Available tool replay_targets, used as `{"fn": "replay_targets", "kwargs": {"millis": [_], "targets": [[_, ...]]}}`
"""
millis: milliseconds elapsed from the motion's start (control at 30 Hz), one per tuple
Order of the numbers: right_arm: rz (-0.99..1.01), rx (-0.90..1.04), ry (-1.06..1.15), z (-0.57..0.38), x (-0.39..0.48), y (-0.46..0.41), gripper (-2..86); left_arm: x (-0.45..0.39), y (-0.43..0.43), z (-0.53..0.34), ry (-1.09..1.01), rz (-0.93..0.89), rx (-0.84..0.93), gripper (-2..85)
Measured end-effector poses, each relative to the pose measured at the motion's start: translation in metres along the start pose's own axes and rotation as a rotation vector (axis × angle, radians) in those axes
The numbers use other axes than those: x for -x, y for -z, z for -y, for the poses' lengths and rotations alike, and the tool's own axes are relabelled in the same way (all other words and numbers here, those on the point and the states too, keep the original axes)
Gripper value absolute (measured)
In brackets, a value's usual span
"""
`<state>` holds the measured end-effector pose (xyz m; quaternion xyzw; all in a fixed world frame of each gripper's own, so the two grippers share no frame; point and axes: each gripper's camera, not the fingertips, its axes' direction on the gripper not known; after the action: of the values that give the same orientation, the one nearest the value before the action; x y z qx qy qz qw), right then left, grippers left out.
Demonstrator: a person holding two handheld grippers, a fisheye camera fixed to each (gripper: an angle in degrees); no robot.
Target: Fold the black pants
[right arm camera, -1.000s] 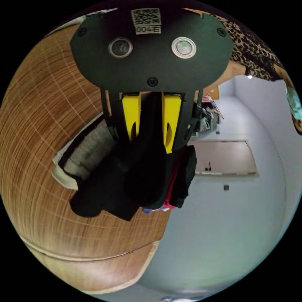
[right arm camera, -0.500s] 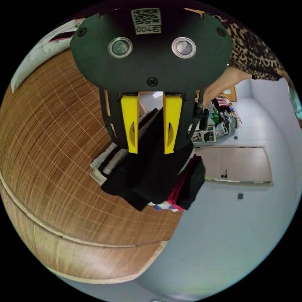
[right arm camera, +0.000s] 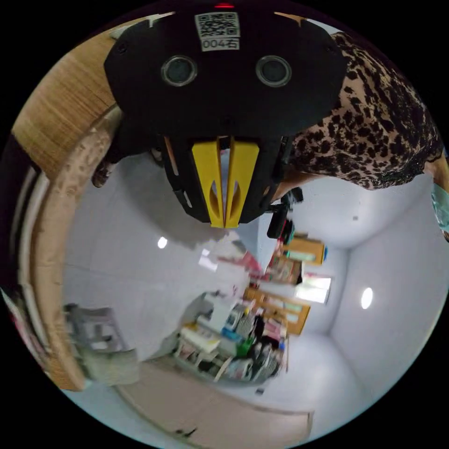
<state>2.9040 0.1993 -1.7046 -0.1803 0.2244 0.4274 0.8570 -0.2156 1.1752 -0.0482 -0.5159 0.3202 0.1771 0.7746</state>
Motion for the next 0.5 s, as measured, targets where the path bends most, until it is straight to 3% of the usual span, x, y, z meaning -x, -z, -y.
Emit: {"fn": "replay_targets", "kwargs": {"millis": [267, 500], "targets": [[-0.046, 0.63, 0.435, 0.004, 0.29, -0.329, -0.7, 0.021, 0.136, -0.397, 0.318, 0.149, -0.548, 0.1], [-0.256, 0.927, 0.861, -0.074, 0.505, -0.546, -0.7, -0.004, 0.16, -0.645, 0.639, 0.253, -0.93, 0.1]]}}
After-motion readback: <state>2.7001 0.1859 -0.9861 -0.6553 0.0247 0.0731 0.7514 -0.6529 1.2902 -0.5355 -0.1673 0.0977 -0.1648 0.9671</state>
